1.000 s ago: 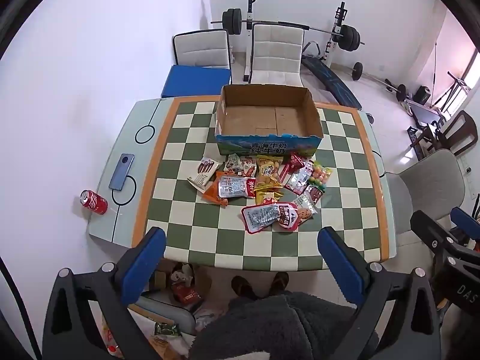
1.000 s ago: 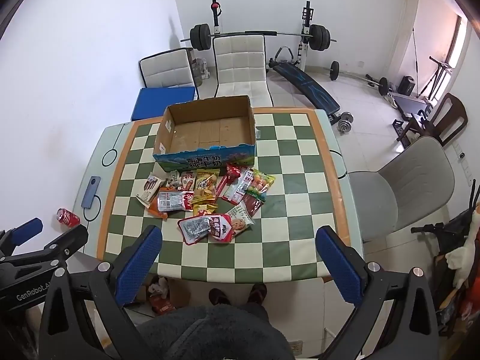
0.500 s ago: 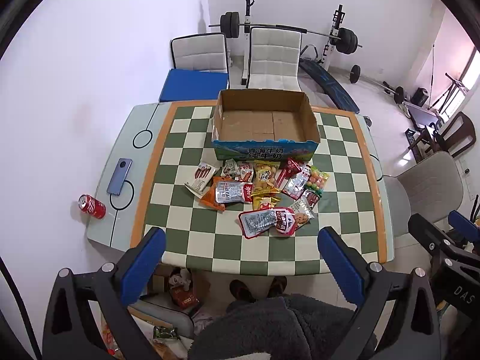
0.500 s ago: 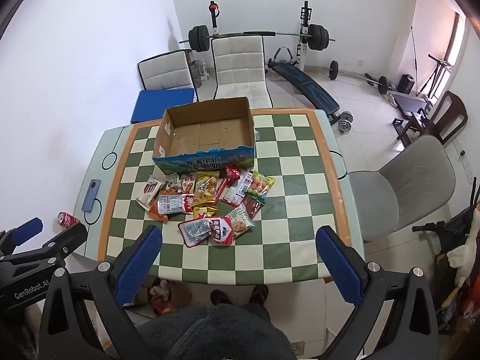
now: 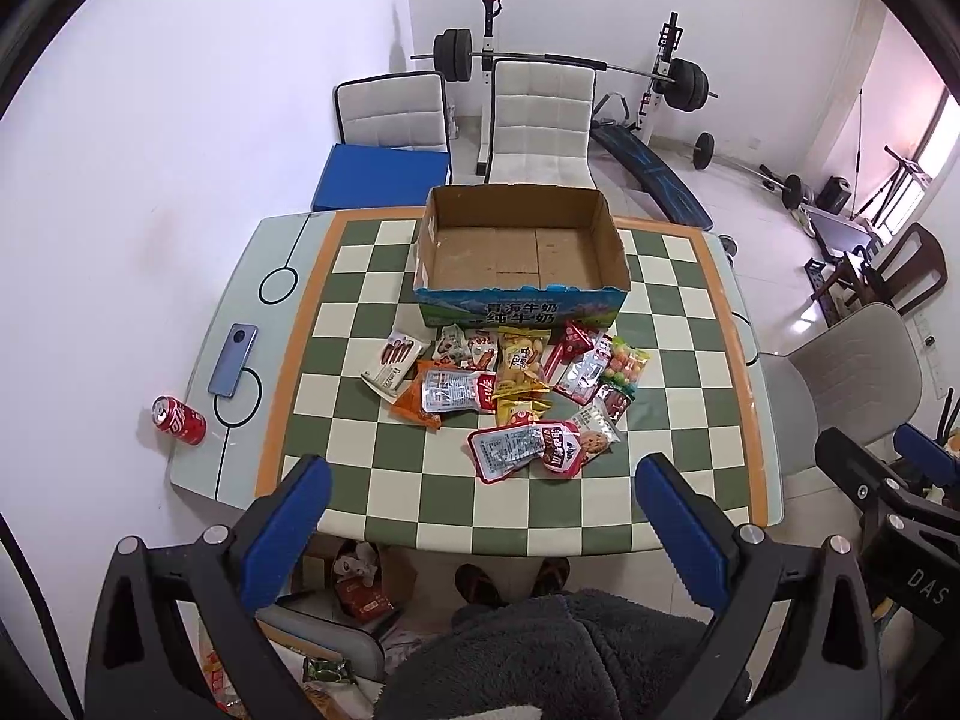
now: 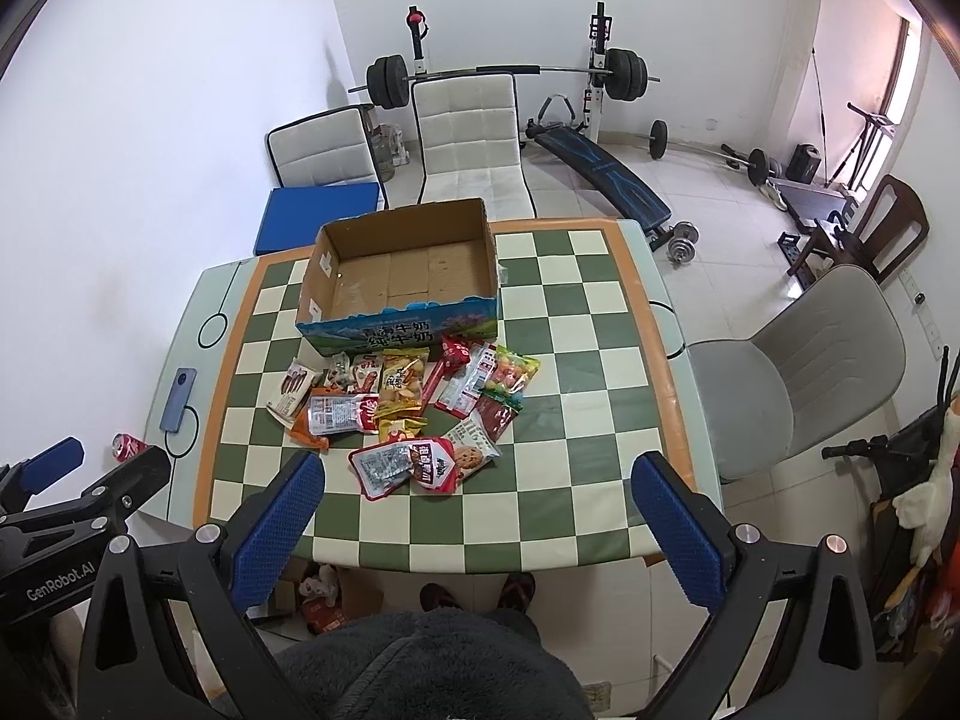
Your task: Organize snacks
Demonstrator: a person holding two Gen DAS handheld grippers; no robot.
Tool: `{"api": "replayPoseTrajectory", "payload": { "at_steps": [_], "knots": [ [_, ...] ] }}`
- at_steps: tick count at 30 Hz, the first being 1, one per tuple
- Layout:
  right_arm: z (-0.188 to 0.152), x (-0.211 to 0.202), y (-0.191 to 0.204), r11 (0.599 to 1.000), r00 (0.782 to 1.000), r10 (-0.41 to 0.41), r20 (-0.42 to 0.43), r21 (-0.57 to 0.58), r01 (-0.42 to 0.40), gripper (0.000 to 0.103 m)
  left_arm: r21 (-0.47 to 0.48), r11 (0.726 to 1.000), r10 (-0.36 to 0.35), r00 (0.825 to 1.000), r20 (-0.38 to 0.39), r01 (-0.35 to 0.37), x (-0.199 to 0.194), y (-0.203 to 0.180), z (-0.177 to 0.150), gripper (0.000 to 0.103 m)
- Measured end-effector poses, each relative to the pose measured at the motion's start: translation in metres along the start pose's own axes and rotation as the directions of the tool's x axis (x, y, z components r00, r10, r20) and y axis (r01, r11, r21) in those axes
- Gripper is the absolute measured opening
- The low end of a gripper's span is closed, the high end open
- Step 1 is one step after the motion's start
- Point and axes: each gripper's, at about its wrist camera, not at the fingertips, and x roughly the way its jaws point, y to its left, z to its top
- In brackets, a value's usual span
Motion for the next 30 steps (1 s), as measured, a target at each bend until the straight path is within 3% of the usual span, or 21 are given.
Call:
{"api": "replayPoseTrajectory", "payload": {
  "at_steps": [30],
  "knots": [
    [0.0025,0.0001,-0.0101,1.0,1.0,0.008,0.0,0.016,-0.008,0.103,0.011,1.0,-0.013,1.0,0.001,0.013,-0.0002,-0.01,0.007,0.103]
  ]
}}
